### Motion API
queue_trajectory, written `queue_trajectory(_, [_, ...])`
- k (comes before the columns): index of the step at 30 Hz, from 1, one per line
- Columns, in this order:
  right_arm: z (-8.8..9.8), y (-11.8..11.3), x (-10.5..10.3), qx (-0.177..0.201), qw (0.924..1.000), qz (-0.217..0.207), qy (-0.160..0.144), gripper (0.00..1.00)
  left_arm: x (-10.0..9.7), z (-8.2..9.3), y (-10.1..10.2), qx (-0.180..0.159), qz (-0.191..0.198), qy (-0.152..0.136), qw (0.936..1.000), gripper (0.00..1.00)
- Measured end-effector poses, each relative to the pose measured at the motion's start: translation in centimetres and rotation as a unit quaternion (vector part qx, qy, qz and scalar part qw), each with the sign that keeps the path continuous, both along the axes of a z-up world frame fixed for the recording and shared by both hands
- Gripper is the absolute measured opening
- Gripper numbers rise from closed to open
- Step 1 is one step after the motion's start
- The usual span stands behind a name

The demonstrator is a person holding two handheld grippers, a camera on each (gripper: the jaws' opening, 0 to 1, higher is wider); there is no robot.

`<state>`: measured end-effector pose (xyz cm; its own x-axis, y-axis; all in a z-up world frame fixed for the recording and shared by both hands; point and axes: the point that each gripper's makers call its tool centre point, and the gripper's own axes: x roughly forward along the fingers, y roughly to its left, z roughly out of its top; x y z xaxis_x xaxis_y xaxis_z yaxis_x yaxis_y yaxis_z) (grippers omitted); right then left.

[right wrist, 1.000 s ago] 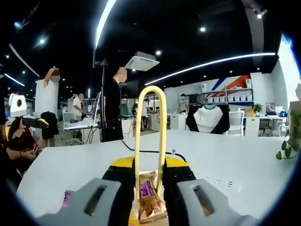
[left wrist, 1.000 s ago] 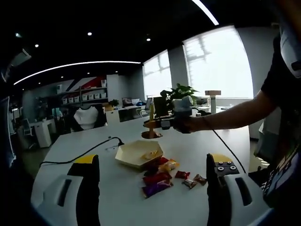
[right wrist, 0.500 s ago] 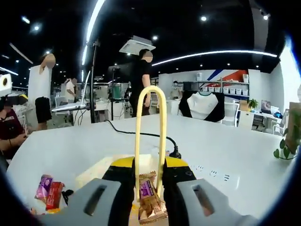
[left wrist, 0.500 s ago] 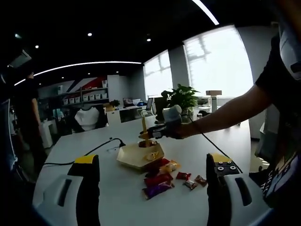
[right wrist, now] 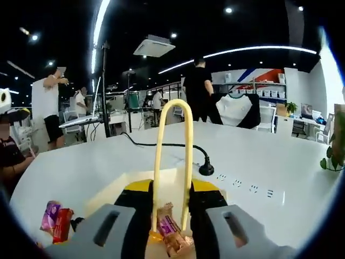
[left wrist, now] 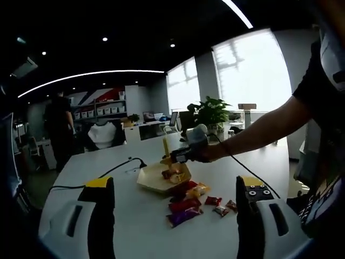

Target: Place the target food into the container with the food tongs after gripping and lifting it, then release it inside without dropping or visibly crushing the food.

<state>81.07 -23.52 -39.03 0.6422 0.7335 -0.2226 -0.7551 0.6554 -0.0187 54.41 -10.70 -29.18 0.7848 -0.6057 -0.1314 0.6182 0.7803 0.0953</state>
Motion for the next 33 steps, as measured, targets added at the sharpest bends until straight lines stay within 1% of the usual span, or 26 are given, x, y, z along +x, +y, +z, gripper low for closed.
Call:
queue_trajectory(1, [0.4, 0.4, -0.3, 0.018, 0.9998, 0.008, 0.010, 0.22, 0.0, -0.1, 0.0, 0.002, -0.001, 0.002, 1.0000, 0.99])
queue_trajectory(2, [0.5, 0.3, -0.3, 0.009, 0.9999, 0.005, 0.004, 0.21, 0.0, -0.2, -0.1, 0.003, -0.002, 0.004, 1.0000, 0.99])
queue_trajectory(3, [1.1, 0.1, -0.1, 0.003, 0.9999, 0.004, -0.015, 0.21, 0.0, -0.3, -0.2, 0.003, -0.003, 0.005, 1.0000, 0.99])
queue_trajectory(5, [1.7, 0.1, -0.2, 0.019, 0.9998, 0.004, -0.007, 0.22, -0.1, -0.2, -0.2, 0.002, -0.005, 0.004, 1.0000, 0.99])
queue_trajectory(6, [2.2, -0.1, -0.1, 0.016, 0.9997, -0.002, -0.020, 0.22, -0.1, -0.1, -0.3, 0.001, -0.005, 0.003, 1.0000, 0.99])
queue_trajectory(7, [2.8, -0.2, -0.2, 0.029, 0.9994, 0.002, -0.021, 0.22, -0.1, -0.1, -0.3, 0.001, -0.005, 0.003, 1.0000, 0.99])
queue_trajectory(9, [3.2, -0.4, -0.3, 0.030, 0.9993, -0.001, -0.024, 0.22, -0.2, 0.0, -0.3, 0.000, -0.005, 0.001, 1.0000, 0.99])
queue_trajectory(12, [3.9, -0.5, -0.9, 0.037, 0.9990, 0.002, -0.024, 0.22, -0.3, 0.0, -0.4, -0.001, -0.005, 0.000, 1.0000, 0.99])
queue_trajectory(13, [4.4, -0.5, -1.2, 0.045, 0.9986, 0.005, -0.026, 0.22, -0.3, 0.0, -0.3, 0.001, -0.001, -0.003, 1.0000, 0.99])
queue_trajectory(15, [4.9, -0.6, -1.5, 0.048, 0.9983, 0.005, -0.032, 0.23, -0.3, -0.1, -0.3, 0.003, -0.002, -0.007, 1.0000, 0.99])
queue_trajectory(17, [6.1, -0.5, -2.1, 0.061, 0.9975, 0.008, -0.035, 0.23, -0.4, -0.6, -0.3, 0.004, -0.004, 0.001, 1.0000, 0.99])
queue_trajectory(20, [7.1, -0.6, -2.8, 0.072, 0.9965, 0.013, -0.042, 0.23, -0.6, -0.9, -0.3, 0.009, -0.005, 0.004, 0.9999, 0.99])
queue_trajectory(22, [7.5, -0.7, -3.4, 0.073, 0.9962, 0.020, -0.044, 0.23, -0.8, -1.1, -0.2, 0.007, -0.005, 0.008, 0.9999, 0.98])
queue_trajectory(25, [7.6, -0.7, -3.5, 0.072, 0.9962, 0.021, -0.044, 0.23, -0.8, -1.1, -0.2, 0.007, -0.005, 0.009, 0.9999, 0.98])
queue_trajectory(26, [7.8, -0.9, -3.9, 0.070, 0.9961, 0.026, -0.046, 0.23, -1.0, -1.1, -0.4, 0.006, -0.007, 0.007, 0.9999, 0.98])
queue_trajectory(29, [8.0, -1.0, -4.3, 0.071, 0.9960, 0.029, -0.047, 0.23, -1.1, -1.1, -0.4, 0.004, -0.007, 0.009, 0.9999, 0.98])
queue_trajectory(30, [8.5, -0.9, -4.9, 0.084, 0.9951, 0.035, -0.040, 0.23, -1.1, -1.0, -0.5, 0.002, -0.009, 0.008, 0.9999, 0.98])
queue_trajectory(31, [9.1, -0.7, -5.8, 0.080, 0.9943, 0.045, -0.054, 0.23, -1.1, -0.9, -0.5, 0.002, -0.009, 0.008, 0.9999, 0.98])
queue_trajectory(33, [9.7, -0.5, -6.6, 0.087, 0.9932, 0.053, -0.057, 0.23, -1.0, -0.7, -0.6, 0.001, -0.010, 0.006, 0.9999, 0.98])
